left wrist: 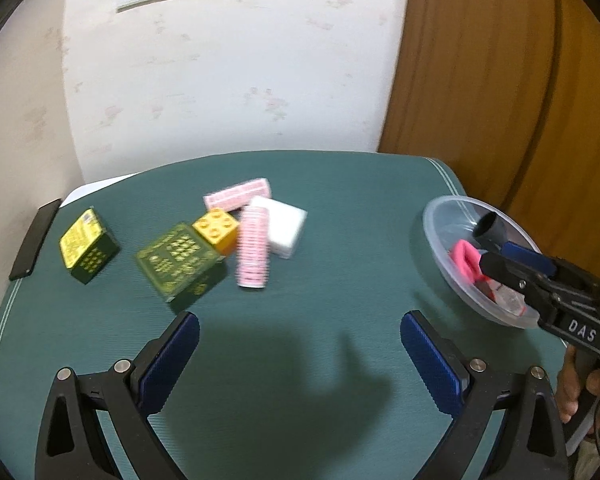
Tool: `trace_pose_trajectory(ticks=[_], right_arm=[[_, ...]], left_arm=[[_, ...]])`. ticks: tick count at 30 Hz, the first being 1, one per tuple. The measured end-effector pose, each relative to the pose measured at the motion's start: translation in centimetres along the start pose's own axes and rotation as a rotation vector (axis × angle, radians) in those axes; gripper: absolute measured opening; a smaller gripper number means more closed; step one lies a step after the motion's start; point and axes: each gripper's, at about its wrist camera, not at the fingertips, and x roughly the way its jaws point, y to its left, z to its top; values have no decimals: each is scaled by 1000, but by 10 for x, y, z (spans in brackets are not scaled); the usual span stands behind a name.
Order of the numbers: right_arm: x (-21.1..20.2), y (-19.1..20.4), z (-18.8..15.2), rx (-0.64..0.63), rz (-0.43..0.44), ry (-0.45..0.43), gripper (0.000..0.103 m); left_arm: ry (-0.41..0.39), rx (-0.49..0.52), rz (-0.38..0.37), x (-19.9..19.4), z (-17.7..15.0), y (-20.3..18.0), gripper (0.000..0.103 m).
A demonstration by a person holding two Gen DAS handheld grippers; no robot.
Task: Organize objects
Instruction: 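Move the right tool to the pink hair roller and close on it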
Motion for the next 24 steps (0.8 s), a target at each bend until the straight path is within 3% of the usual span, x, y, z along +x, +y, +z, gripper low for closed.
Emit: trace_pose_trajectory(ticks=[24], right_arm=[[83,83,16,-16,185,134,62]], left_arm=[[-14,-86,123,-6,-5,80,102]])
